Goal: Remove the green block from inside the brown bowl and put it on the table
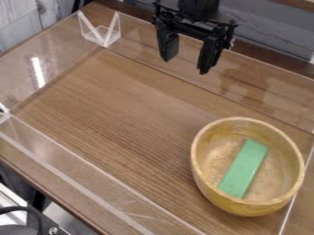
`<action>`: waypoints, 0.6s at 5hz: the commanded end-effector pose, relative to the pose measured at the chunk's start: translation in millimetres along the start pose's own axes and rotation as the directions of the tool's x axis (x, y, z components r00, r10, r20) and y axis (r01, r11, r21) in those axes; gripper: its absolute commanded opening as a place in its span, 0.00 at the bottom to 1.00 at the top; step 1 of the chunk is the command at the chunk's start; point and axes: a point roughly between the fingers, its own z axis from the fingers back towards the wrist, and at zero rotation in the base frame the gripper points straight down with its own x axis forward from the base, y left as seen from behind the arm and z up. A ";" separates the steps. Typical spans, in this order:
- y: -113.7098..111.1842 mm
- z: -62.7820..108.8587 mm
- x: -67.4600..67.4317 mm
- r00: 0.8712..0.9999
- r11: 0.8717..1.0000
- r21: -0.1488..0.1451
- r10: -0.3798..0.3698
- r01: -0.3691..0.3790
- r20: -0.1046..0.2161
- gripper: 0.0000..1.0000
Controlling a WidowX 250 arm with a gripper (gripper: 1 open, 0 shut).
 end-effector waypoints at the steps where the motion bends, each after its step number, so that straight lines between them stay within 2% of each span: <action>1: -22.9 -6.1 -8.7 1.000 1.000 -0.009 -0.029 0.029 -0.012 1.00; 2: -57.4 -20.0 -25.7 0.997 0.998 -0.027 -0.065 0.064 -0.038 1.00; 3: -93.6 -26.1 -34.9 0.994 0.994 -0.025 -0.107 0.106 -0.012 1.00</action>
